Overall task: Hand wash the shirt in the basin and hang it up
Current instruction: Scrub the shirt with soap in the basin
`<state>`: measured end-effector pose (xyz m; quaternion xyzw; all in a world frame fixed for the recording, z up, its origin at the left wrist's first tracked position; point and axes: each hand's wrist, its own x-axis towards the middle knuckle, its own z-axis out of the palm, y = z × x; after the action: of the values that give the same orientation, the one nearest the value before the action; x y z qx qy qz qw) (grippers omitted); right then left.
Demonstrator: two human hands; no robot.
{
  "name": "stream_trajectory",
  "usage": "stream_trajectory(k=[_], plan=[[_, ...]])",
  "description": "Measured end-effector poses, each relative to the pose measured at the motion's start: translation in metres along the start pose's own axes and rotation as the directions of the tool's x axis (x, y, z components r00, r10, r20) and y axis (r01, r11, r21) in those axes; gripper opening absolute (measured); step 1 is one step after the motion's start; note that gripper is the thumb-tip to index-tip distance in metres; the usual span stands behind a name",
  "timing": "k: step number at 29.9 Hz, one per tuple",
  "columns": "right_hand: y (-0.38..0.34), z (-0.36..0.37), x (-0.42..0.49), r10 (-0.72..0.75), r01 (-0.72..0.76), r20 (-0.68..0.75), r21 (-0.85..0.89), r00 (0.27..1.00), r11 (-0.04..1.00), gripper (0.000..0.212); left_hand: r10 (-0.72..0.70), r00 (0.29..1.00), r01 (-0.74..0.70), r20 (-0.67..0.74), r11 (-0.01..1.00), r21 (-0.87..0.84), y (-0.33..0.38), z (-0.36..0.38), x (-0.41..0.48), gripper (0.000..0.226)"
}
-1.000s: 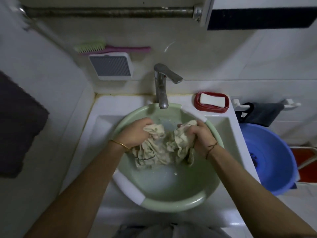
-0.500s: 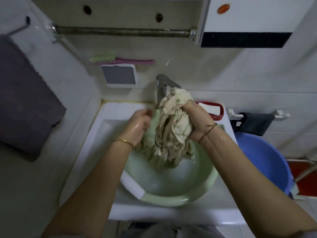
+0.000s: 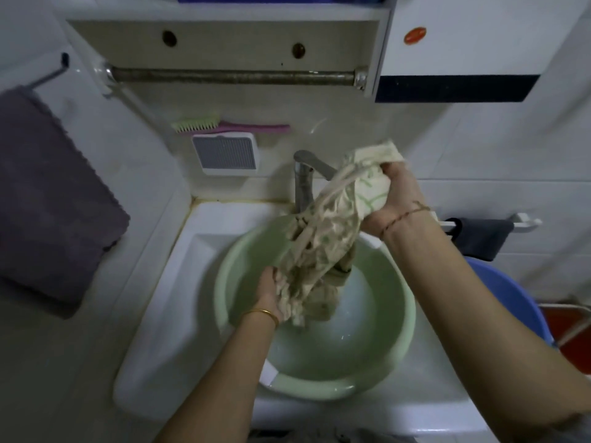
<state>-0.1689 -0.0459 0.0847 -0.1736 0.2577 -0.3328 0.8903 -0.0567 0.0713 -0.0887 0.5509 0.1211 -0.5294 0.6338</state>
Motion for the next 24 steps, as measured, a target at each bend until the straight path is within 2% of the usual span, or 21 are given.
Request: stream_trajectory(k=[1, 3, 4, 5, 6, 7, 8, 9, 10, 11, 12, 13, 15, 17, 20, 22, 24], plan=[[0.004, -0.015, 0.005, 0.018, -0.018, -0.013, -0.012, 1.0, 1.0, 0.04, 0.027, 0.999, -0.027, -0.037, 0.999, 0.026, 0.003, -0.003, 0.001, 0.044], [0.018, -0.048, 0.011, 0.103, -0.112, -0.081, -0.118, 0.991, 0.987, 0.047, 0.197, 0.97, -0.159, -0.141, 0.956, 0.245, 0.01, -0.008, 0.004, 0.036], [0.028, -0.064, 0.015, 0.139, -0.167, -0.15, -0.197, 0.979, 0.966, 0.045, 0.326, 0.925, -0.219, -0.196, 0.878, 0.425, 0.014, -0.009, 0.003, 0.035], [0.038, -0.081, 0.02, 0.147, -0.216, -0.234, -0.304, 0.961, 0.928, 0.038, 0.465, 0.862, -0.257, -0.201, 0.744, 0.617, 0.016, -0.012, 0.005, 0.035], [0.048, -0.098, 0.027, 0.1, -0.26, -0.339, -0.468, 0.935, 0.845, 0.028, 0.568, 0.81, -0.283, -0.147, 0.598, 0.75, 0.016, -0.011, 0.006, 0.035], [0.056, -0.115, 0.034, -0.001, -0.3, -0.414, -0.663, 0.91, 0.685, 0.022, 0.636, 0.768, -0.303, -0.077, 0.466, 0.831, 0.014, -0.012, 0.008, 0.032], [0.063, -0.132, 0.042, -0.106, -0.34, -0.424, -0.832, 0.899, 0.438, 0.028, 0.687, 0.726, -0.308, -0.019, 0.349, 0.885, 0.01, -0.012, 0.011, 0.028], [0.068, -0.143, 0.046, -0.151, -0.368, -0.387, -0.919, 0.91, 0.141, 0.041, 0.717, 0.696, -0.291, 0.029, 0.245, 0.925, 0.006, -0.013, 0.012, 0.028], [0.073, -0.153, 0.049, -0.156, -0.37, -0.347, -0.916, 0.925, -0.154, 0.052, 0.687, 0.721, -0.246, 0.091, 0.131, 0.96, 0.0, -0.014, 0.014, 0.04], [0.078, -0.16, 0.049, -0.14, -0.351, -0.322, -0.855, 0.936, -0.382, 0.06, 0.602, 0.783, -0.196, 0.153, 0.006, 0.981, -0.006, -0.013, 0.015, 0.055], [0.084, -0.167, 0.049, -0.108, -0.319, -0.309, -0.798, 0.945, -0.511, 0.067, 0.484, 0.856, -0.148, 0.185, -0.114, 0.982, -0.012, -0.013, 0.016, 0.065], [0.089, -0.17, 0.05, -0.073, -0.297, -0.311, -0.773, 0.948, -0.561, 0.072, 0.36, 0.915, -0.11, 0.181, -0.208, 0.972, -0.017, -0.011, 0.018, 0.069], [0.103, -0.181, 0.055, -0.026, -0.297, -0.34, -0.778, 0.94, -0.553, 0.075, 0.179, 0.976, -0.066, 0.127, -0.312, 0.948, -0.027, -0.009, 0.027, 0.073], [0.125, -0.186, 0.056, -0.02, -0.29, -0.35, -0.742, 0.937, -0.604, 0.074, 0.131, 0.988, -0.023, 0.086, -0.425, 0.905, -0.036, -0.014, 0.039, 0.077], [0.15, -0.19, 0.051, 0.026, -0.219, -0.351, -0.64, 0.936, -0.736, 0.071, 0.175, 0.976, -0.007, 0.129, -0.569, 0.823, -0.041, -0.022, 0.05, 0.057], [0.145, -0.199, 0.058, 0.056, -0.123, -0.266, -0.612, 0.962, -0.781, 0.073, 0.206, 0.967, -0.026, 0.153, -0.512, 0.858, -0.038, -0.025, 0.052, 0.052], [0.132, -0.199, 0.064, -0.029, -0.199, -0.259, -0.661, 0.965, -0.724, 0.07, 0.217, 0.968, -0.053, 0.126, -0.313, 0.948, -0.032, -0.025, 0.056, 0.056]])
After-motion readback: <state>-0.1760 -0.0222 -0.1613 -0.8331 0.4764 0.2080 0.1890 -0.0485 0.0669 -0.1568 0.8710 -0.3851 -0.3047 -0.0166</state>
